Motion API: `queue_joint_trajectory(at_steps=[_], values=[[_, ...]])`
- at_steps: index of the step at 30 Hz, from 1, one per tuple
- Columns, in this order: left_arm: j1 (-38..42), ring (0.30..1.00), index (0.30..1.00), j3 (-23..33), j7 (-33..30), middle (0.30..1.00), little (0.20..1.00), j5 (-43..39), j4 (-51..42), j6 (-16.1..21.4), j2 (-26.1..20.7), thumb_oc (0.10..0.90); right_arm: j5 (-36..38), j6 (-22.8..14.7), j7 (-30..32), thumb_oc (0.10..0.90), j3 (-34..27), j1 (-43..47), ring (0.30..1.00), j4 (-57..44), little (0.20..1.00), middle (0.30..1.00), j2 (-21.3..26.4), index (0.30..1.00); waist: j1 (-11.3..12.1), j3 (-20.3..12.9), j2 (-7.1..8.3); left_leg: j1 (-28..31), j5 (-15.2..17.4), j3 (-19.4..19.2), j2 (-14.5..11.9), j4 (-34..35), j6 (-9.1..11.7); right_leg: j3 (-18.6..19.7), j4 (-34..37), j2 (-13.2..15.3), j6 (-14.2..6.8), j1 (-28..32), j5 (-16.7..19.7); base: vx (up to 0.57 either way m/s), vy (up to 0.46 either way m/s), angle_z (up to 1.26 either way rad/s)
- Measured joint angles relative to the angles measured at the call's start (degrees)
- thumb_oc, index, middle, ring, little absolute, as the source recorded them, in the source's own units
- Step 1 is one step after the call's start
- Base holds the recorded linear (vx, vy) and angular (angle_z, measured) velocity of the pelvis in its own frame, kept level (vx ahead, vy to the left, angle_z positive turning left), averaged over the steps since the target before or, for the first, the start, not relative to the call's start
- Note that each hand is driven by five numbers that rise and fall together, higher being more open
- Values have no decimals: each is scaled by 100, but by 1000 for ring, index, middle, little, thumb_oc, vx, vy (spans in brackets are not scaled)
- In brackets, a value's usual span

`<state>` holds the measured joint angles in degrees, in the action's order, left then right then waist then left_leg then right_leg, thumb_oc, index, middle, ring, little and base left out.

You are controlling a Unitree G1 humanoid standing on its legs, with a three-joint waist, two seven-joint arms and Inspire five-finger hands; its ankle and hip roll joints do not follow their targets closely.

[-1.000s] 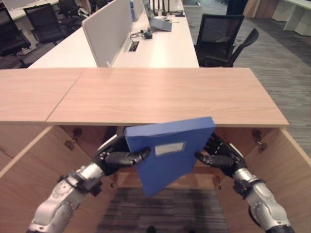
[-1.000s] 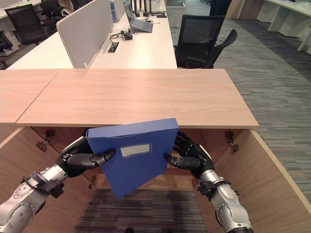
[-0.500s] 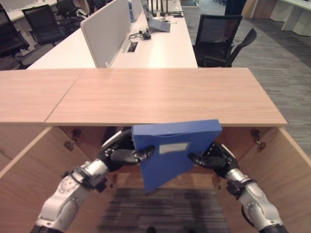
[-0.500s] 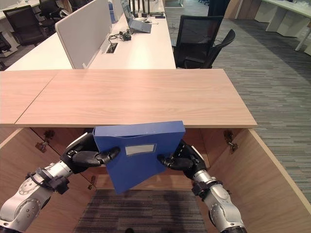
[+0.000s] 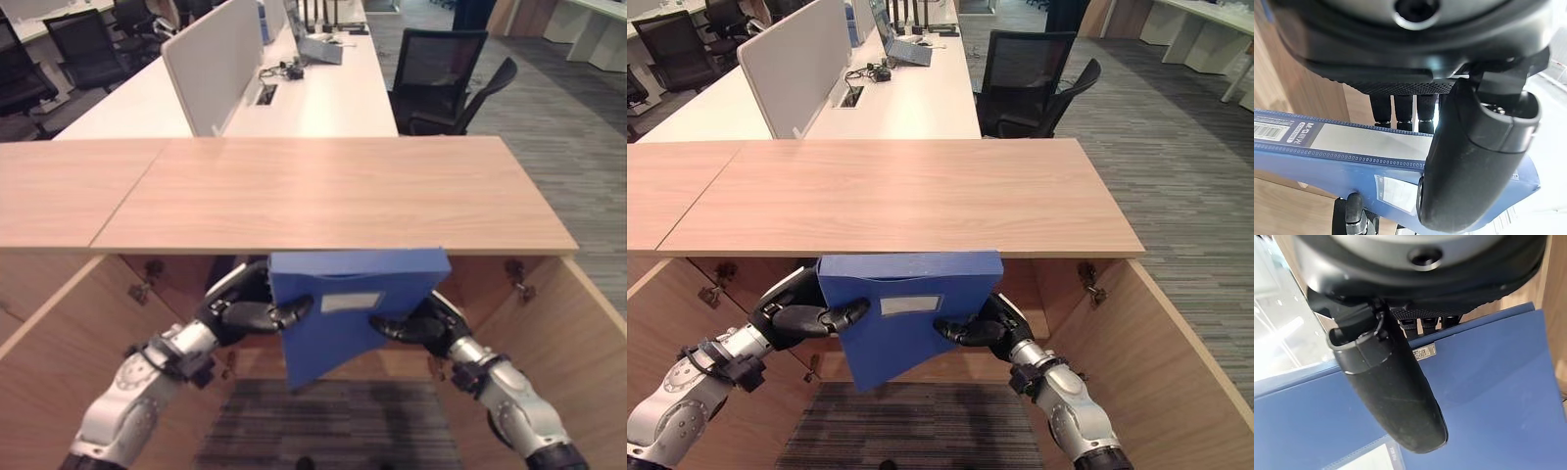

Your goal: Put the empty folder in the office cabinet

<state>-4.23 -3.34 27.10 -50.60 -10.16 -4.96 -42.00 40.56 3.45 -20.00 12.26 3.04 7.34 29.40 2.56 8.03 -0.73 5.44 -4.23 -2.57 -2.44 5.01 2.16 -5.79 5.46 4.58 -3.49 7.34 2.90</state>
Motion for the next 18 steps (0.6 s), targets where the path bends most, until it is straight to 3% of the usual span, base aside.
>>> queue_joint_trajectory(at_steps=[7, 12, 16, 17, 18], values=[[116, 300, 300, -183, 111, 300, 300, -152, -4, 10, -284, 400, 18, 75, -156, 800, 161, 182, 900, -22, 900, 900, 197, 900, 77, 1, -5, -20, 1, 15, 3, 0, -1, -3, 0, 0, 0, -10, 0, -1, 0, 1], [381, 300, 300, -548, 122, 300, 300, -551, -5, -5, -923, 400, 186, 186, -162, 800, 594, 208, 900, -21, 900, 900, 392, 900, 79, 3, -8, -34, -2, 35, 10, 0, -2, -22, -1, 5, 0, -11, 0, -1, 3, 2], [479, 300, 300, -593, 162, 300, 300, -587, 2, -19, -1141, 400, 371, 206, -231, 800, 888, 207, 900, -21, 900, 900, 596, 900, 64, 6, -14, -34, -1, 38, 12, 1, -2, -22, -1, 7, -1, -13, -1, 0, 0, 0], [491, 300, 300, -590, 190, 300, 300, -596, 11, -19, -1123, 400, 414, 207, -231, 637, 906, 206, 655, -21, 655, 655, 594, 655, 61, 6, -15, -35, -1, 38, 12, 0, -2, -21, -1, 7, -1, -15, -1, 0, 0, 0], [503, 300, 300, -587, 196, 300, 300, -622, 16, -19, -1109, 400, 452, 207, -231, 510, 895, 206, 465, -21, 465, 465, 595, 465, 62, 7, -15, -35, -2, 39, 12, 0, -3, -21, -1, 6, -1, -15, -1, 0, 0, 0]])
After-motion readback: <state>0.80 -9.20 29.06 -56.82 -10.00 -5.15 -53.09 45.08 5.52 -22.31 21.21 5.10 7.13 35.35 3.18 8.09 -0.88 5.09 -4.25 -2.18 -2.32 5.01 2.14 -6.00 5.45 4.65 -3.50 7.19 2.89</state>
